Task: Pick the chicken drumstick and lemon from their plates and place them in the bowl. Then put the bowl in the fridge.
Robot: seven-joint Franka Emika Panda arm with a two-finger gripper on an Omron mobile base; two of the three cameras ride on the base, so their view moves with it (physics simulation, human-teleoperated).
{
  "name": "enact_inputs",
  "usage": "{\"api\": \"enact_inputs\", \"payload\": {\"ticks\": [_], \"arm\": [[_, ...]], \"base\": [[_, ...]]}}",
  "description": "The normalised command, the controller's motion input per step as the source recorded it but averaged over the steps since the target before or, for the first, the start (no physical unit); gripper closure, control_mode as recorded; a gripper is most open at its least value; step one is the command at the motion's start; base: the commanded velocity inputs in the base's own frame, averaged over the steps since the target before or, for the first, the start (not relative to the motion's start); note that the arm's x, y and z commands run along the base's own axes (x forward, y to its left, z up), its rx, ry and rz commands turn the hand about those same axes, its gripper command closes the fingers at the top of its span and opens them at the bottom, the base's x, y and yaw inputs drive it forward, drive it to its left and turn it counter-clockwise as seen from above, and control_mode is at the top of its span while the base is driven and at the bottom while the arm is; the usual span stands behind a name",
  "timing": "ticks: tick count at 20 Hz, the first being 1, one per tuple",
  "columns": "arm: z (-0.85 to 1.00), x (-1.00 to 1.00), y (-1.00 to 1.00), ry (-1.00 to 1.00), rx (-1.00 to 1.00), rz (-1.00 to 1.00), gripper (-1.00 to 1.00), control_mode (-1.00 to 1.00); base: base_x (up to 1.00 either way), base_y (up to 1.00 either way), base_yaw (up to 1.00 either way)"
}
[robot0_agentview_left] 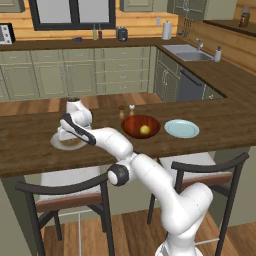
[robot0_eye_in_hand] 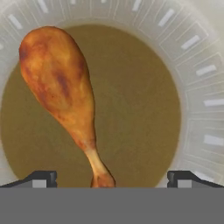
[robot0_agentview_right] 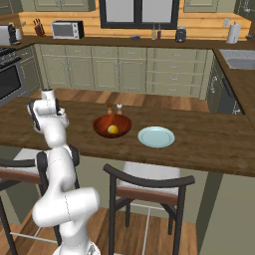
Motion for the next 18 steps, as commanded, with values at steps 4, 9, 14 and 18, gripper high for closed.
{"api": "enact_inputs", "payload": {"ticks": [4, 9, 14, 18], "arm": [[0.05, 0.12, 0.12, 0.00, -0.02, 0.00, -1.00, -1.00], [0.00, 0.23, 0.21, 0.00, -0.03, 0.00, -1.00, -1.00], [-0.08, 0.17, 0.12, 0.03, -0.01, 0.00, 1.00, -1.00], [-0.34, 0.00, 0.00, 0.11, 0.00, 0.00, 1.00, -1.00]], "base": [[0.00, 0.00, 0.00], [0.00, 0.00, 0.00], [0.00, 0.00, 0.00], [0.00, 0.00, 0.00]]}}
